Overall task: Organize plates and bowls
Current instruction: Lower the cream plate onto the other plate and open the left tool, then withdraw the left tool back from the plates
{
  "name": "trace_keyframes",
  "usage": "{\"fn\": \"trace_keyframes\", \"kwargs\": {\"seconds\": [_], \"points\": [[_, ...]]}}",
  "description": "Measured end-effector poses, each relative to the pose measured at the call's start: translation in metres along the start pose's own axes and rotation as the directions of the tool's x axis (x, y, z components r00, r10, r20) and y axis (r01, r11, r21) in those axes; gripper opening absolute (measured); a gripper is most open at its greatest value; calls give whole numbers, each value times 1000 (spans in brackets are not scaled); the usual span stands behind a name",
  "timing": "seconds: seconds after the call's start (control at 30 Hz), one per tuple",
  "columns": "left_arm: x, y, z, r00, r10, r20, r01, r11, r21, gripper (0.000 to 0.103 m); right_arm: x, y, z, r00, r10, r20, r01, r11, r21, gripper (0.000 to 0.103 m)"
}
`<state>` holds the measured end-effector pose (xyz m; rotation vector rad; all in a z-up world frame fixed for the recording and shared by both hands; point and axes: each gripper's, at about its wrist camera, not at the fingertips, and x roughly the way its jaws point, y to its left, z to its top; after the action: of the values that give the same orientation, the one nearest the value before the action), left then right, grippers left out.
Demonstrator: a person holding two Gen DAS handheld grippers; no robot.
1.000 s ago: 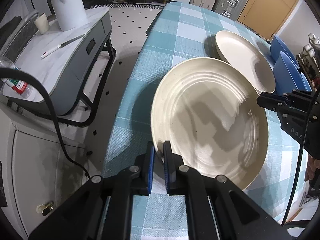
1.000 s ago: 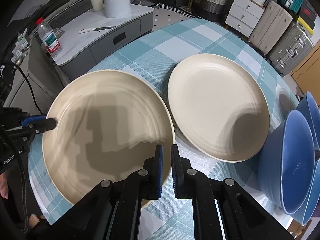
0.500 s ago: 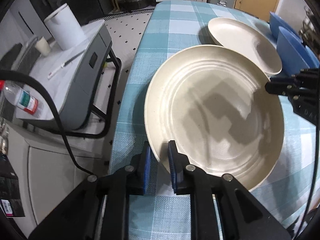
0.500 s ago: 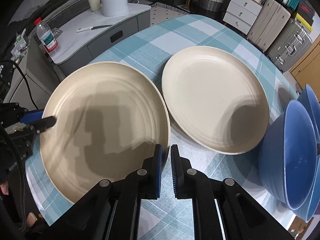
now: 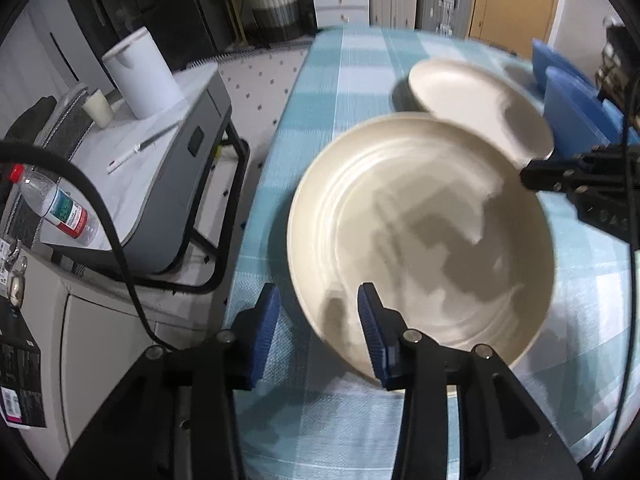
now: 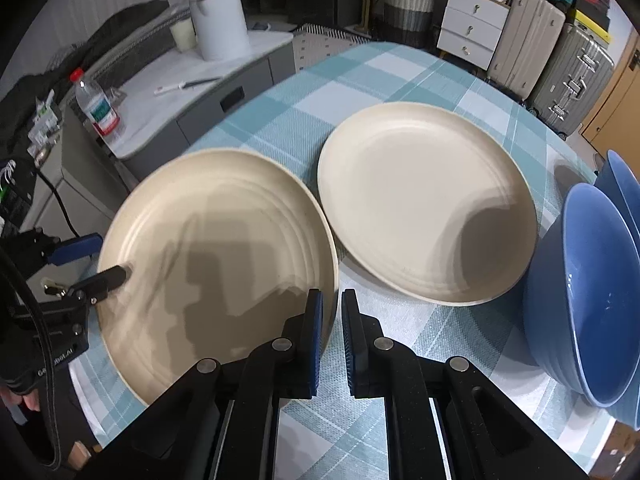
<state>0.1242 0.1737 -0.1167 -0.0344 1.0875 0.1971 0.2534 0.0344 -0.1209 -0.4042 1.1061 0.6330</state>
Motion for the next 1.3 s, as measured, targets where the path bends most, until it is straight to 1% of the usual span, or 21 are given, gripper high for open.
{"fn": "trace_keyframes", "kwargs": {"seconds": [0.1, 0.2, 0.3, 0.33, 0.37, 0.5, 0.53, 0.6, 0.67, 0.77, 0.87, 0.93, 0.97, 1.0, 1.03, 1.07, 1.1, 1.17, 1.3], "points": [[-14, 2, -1, 998, 2, 58, 0, 999, -33, 43, -9, 0, -2, 999, 13, 40, -14, 1000, 18, 10], [-30, 3, -2, 992, -2, 126, 9, 998, -56, 44, -22, 1, -5, 995, 25, 95, -28, 999, 34, 12], [-44, -2, -3, 984, 0, 179, 10, 999, -53, 45, -38, 2, -10, 987, 27, 158, -35, 998, 47, 18], [-47, -4, -4, 982, -4, 187, 13, 999, -49, 48, -43, 2, -12, 983, 32, 179, -43, 998, 54, 21], [-49, -5, -3, 981, -7, 192, 17, 999, -48, 48, -47, 2, -15, 980, 36, 195, -50, 997, 63, 22], [-55, -13, -6, 979, -23, 204, 32, 999, -43, 48, -63, 0, -28, 965, 45, 258, -71, 993, 94, 37], [-58, -16, -7, 977, -21, 214, 30, 999, -40, 48, -66, -1, -31, 962, 42, 271, -71, 993, 99, 42], [-66, -21, -9, 970, -19, 243, 30, 999, -38, 48, -75, -1, -40, 954, 31, 299, -64, 993, 102, 48], [-74, -25, -10, 964, -25, 266, 37, 999, -38, 49, -83, -3, -50, 945, 17, 327, -57, 992, 114, 50], [-86, -35, -12, 951, -38, 306, 50, 998, -32, 50, -93, -6, -66, 936, 17, 353, -69, 989, 135, 53], [-97, -46, -15, 938, -53, 342, 62, 998, -14, 58, -107, -12, -84, 916, 6, 401, -81, 982, 172, 61], [-105, -55, -17, 928, -62, 366, 67, 998, 1, 68, -118, -16, -96, 899, -10, 437, -83, 978, 193, 69], [-108, -58, -18, 923, -65, 380, 68, 998, 5, 81, -124, -18, -102, 890, -21, 455, -81, 976, 203, 70], [-113, -61, -20, 913, -65, 404, 69, 998, 5, 90, -129, -20, -108, 881, -33, 472, -78, 974, 214, 72], [-117, -63, -21, 904, -65, 423, 69, 998, 6, 92, -134, -22, -115, 871, -46, 489, -75, 971, 226, 77], [-120, -66, -23, 895, -71, 441, 73, 997, 13, 92, -138, -24, -120, 864, -55, 500, -73, 970, 234, 79], [-123, -70, -24, 890, -76, 450, 73, 997, 24, 92, -143, -25, -126, 858, -64, 509, -71, 968, 240, 82], [-125, -76, -24, 890, -77, 450, 69, 997, 34, 92, -151, -27, -138, 845, -92, 527, -57, 964, 260, 83], [-129, -84, -28, 890, -100, 446, 94, 995, 34, 93, -161, -35, -157, 829, -127, 545, -49, 953, 298, 87]]}}
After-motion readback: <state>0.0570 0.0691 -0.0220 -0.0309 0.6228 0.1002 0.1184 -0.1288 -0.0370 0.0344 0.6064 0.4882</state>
